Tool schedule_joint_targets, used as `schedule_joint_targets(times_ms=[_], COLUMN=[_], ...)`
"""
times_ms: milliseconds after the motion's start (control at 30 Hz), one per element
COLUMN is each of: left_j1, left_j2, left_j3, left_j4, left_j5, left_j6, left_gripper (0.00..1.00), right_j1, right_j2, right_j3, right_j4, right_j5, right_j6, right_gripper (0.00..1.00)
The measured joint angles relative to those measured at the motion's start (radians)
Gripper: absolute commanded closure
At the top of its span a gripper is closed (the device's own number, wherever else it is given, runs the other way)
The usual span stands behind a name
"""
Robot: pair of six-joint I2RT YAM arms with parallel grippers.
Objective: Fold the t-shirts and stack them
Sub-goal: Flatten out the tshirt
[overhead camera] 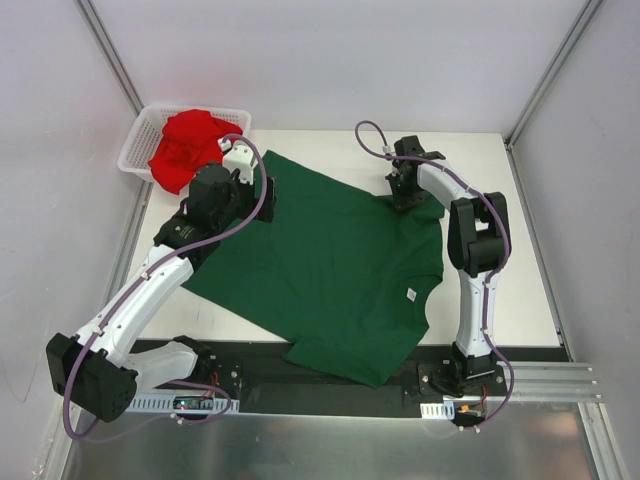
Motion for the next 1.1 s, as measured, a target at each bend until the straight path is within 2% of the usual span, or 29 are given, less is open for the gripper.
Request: schedule_joint_targets(times_ms=[167, 733, 1100], left_j1=[0.0, 0.0, 0.0], left_j2=[0.0, -0.014, -0.015], left_j3=[0.0, -0.014, -0.015], left_j4=[0.0, -0.002, -0.002], left_j5=[0.0, 0.0, 0.0], left_j6=[0.0, 0.0, 0.001], left_gripper=[0.01, 0.01, 0.01], right_j1=[0.0, 0.0, 0.018], right_j2=[0.0, -0.038, -0.005], right_j3=[0.0, 0.012, 0.199], right_j4=[0.0, -0.004, 0.005], right_j5=[0.0, 0.022, 0.119], right_j6=[0.0, 0.016, 0.002], right_gripper=[0.99, 0.99, 0.99])
